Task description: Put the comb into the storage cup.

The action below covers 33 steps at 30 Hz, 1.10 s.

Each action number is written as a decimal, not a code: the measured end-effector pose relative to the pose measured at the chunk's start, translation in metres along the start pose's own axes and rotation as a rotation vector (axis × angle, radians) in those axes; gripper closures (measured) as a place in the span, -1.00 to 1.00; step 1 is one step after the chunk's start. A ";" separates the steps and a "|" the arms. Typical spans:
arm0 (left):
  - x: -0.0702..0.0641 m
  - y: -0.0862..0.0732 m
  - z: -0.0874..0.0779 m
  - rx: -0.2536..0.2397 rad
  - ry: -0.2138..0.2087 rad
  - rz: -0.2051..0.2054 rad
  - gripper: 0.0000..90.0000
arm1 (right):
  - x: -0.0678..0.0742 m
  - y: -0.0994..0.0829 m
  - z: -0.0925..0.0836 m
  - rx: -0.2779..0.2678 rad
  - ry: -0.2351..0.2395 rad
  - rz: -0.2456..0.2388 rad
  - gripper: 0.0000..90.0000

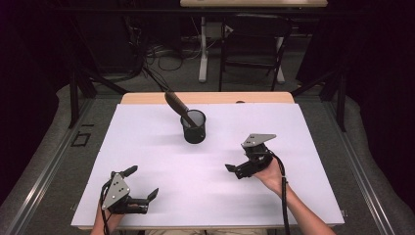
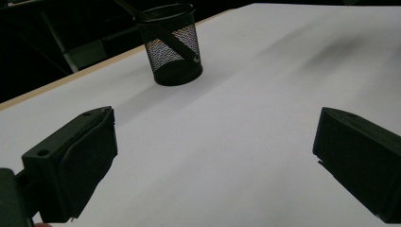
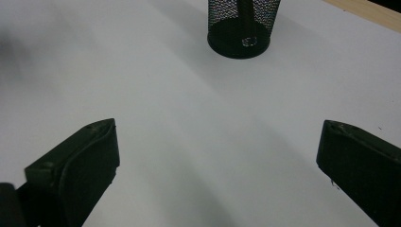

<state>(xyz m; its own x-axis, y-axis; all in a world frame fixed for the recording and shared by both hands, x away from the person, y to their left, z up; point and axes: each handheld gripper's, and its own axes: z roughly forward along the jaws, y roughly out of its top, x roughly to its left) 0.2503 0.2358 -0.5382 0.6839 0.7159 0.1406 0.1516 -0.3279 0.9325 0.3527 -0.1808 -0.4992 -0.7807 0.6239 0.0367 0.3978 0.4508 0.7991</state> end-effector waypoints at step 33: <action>0.000 0.000 0.001 0.005 0.001 0.002 -0.98 | 0.021 -0.038 -0.039 -0.048 -0.057 -0.038 -1.00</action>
<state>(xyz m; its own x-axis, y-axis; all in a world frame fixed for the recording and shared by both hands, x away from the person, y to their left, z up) 0.2504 0.2352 -0.5387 0.6832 0.7161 0.1429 0.1542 -0.3327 0.9303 0.3018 -0.2098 -0.5053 -0.7651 0.6433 -0.0272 0.3440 0.4442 0.8273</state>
